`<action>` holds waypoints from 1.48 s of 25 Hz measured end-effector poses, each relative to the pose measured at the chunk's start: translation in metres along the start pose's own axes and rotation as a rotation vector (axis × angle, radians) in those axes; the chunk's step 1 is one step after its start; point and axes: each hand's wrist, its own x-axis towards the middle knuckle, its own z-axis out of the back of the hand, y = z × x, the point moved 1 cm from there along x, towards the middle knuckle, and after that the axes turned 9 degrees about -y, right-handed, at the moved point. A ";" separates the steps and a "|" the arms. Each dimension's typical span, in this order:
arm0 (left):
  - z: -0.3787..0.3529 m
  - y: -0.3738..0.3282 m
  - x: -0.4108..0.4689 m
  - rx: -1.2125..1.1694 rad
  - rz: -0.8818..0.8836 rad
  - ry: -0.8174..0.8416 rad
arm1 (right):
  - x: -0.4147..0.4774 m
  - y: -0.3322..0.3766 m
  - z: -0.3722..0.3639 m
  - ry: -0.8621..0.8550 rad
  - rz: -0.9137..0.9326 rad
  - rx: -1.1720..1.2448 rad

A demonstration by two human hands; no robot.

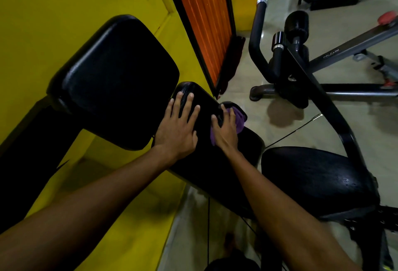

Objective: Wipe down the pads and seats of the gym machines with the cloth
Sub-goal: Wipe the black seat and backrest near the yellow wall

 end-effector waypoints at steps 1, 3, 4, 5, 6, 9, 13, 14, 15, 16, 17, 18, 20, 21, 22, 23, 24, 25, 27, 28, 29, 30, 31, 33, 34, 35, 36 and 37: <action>0.000 0.000 -0.001 0.005 0.004 -0.002 | -0.011 0.009 -0.003 -0.020 0.075 0.020; 0.000 0.000 -0.001 0.010 0.006 -0.007 | -0.047 0.006 -0.008 -0.052 0.235 0.043; 0.001 0.000 -0.001 0.012 0.001 -0.012 | -0.064 -0.005 -0.008 -0.039 0.280 0.050; 0.002 0.000 -0.001 0.019 -0.016 -0.017 | -0.076 -0.019 -0.008 -0.013 0.289 0.055; 0.002 0.000 -0.002 0.027 -0.038 -0.018 | -0.078 -0.034 -0.006 0.007 0.260 0.049; 0.001 0.001 -0.001 0.035 -0.085 0.000 | -0.040 -0.055 -0.003 0.004 0.029 0.026; 0.001 0.000 -0.001 0.061 -0.080 -0.001 | 0.007 -0.001 -0.006 -0.062 -0.140 0.063; 0.000 0.000 0.000 0.069 -0.077 -0.005 | 0.004 0.015 -0.008 -0.075 -0.088 0.084; 0.000 0.000 0.000 0.072 -0.077 -0.006 | -0.006 0.025 -0.010 -0.085 -0.007 0.115; 0.001 0.000 0.000 0.068 -0.078 -0.005 | -0.022 0.027 -0.012 -0.091 0.081 0.137; 0.001 0.000 0.000 0.062 -0.078 -0.001 | -0.041 0.020 -0.013 -0.084 0.167 0.146; 0.000 0.001 -0.001 0.059 -0.075 0.000 | -0.059 0.007 -0.013 -0.054 0.240 0.140; 0.000 0.000 -0.001 0.055 -0.076 0.004 | -0.068 -0.027 -0.008 -0.006 0.240 0.090; 0.001 0.000 0.000 0.048 -0.081 0.009 | -0.055 -0.039 -0.005 0.000 0.173 0.081; 0.002 0.000 0.000 0.045 -0.085 0.015 | -0.038 -0.043 -0.003 0.001 0.088 0.066; 0.001 0.000 -0.001 0.043 -0.086 0.013 | -0.020 -0.040 -0.001 -0.004 0.020 0.045; 0.000 0.001 0.000 0.041 -0.084 0.004 | 0.000 -0.030 0.000 -0.010 -0.009 0.023; 0.000 0.001 0.000 0.038 -0.081 -0.001 | 0.018 -0.016 0.002 -0.008 -0.001 0.011; 0.000 0.001 0.000 0.044 -0.080 -0.003 | 0.044 0.018 0.003 -0.005 0.110 0.013; 0.000 0.001 0.000 0.048 -0.080 -0.001 | 0.050 0.033 0.004 0.007 0.176 0.013; 0.000 0.001 0.000 0.044 -0.081 0.000 | 0.055 0.043 0.004 0.026 0.213 0.017; 0.000 0.001 0.000 0.038 -0.083 0.000 | 0.061 0.047 0.004 0.046 0.226 0.021; 0.000 0.001 0.000 0.034 -0.086 0.001 | 0.068 0.043 0.004 0.064 0.213 0.023; 0.000 0.001 0.000 0.038 -0.095 0.002 | 0.084 0.017 0.009 0.114 0.090 0.021; 0.001 0.002 -0.001 0.032 -0.093 0.003 | 0.089 -0.001 0.013 0.148 -0.008 0.017; 0.001 0.002 -0.001 0.026 -0.089 -0.001 | 0.091 -0.020 0.017 0.178 -0.103 0.017; 0.001 0.002 -0.001 0.026 -0.087 -0.006 | 0.092 -0.036 0.019 0.191 -0.187 0.020; 0.001 0.002 -0.001 0.028 -0.089 -0.007 | 0.092 -0.045 0.020 0.183 -0.259 0.023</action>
